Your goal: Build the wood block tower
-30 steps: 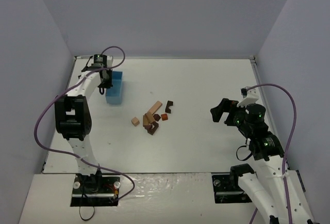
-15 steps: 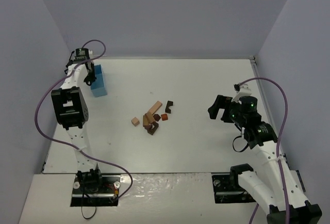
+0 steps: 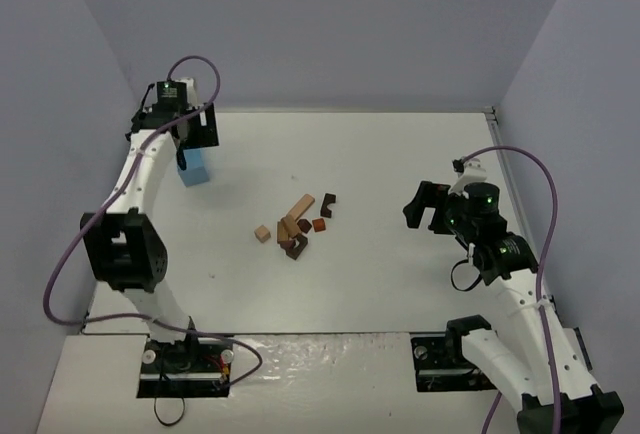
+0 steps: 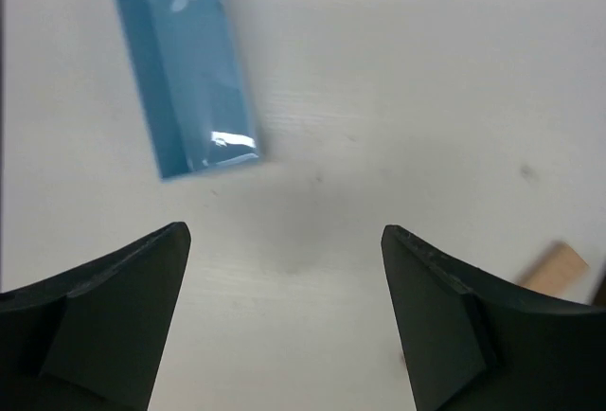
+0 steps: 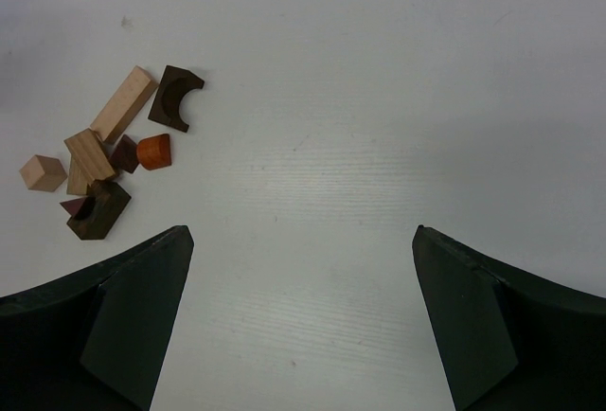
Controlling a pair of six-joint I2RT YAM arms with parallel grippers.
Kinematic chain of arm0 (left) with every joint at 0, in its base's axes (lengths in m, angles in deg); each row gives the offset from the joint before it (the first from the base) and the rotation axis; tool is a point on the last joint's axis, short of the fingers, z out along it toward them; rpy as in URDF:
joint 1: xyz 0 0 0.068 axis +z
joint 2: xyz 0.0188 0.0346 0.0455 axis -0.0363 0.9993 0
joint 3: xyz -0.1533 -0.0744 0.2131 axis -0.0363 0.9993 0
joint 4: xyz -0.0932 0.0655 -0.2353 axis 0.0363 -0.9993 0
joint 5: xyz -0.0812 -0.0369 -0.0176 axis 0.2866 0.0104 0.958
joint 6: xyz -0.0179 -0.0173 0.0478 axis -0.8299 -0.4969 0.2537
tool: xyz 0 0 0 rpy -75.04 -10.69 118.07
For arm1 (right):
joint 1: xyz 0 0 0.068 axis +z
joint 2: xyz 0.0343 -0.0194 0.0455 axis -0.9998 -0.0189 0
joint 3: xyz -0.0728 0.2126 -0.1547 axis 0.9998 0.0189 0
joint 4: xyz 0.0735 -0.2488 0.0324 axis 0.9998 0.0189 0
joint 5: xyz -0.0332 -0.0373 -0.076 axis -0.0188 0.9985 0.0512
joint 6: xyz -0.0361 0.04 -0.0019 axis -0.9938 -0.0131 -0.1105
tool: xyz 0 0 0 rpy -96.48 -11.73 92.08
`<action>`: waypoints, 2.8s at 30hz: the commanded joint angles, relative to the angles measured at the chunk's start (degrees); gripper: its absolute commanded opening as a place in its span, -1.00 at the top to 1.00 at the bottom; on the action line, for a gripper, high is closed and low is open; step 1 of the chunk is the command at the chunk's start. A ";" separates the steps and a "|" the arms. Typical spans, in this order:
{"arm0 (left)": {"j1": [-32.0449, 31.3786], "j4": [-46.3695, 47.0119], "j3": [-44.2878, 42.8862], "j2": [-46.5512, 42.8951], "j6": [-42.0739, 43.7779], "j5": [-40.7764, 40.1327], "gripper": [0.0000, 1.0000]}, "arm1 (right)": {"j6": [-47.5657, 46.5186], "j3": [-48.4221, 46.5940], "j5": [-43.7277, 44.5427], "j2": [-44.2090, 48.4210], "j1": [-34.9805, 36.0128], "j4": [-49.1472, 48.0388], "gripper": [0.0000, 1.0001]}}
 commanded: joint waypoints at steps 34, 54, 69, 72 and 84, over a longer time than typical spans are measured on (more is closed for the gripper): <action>-50.80 -4.44 20.88 -3.92 -20.42 -12.25 0.06 | 6.79 1.68 -0.97 11.57 0.16 0.23 -1.00; -49.12 -6.94 16.17 4.15 -17.25 -14.75 0.21 | 6.53 1.88 -0.50 11.58 0.16 0.40 -1.00; -48.77 -6.91 13.95 7.20 -14.80 -14.75 0.70 | 6.81 2.06 0.80 11.02 0.17 0.32 -1.00; -48.77 -6.83 13.66 7.55 -14.31 -14.67 0.79 | 6.95 2.13 0.94 10.81 0.18 0.32 -1.00; -47.30 -6.64 11.62 4.49 -12.72 -11.60 1.00 | 6.88 1.80 1.49 10.08 0.19 0.32 -1.00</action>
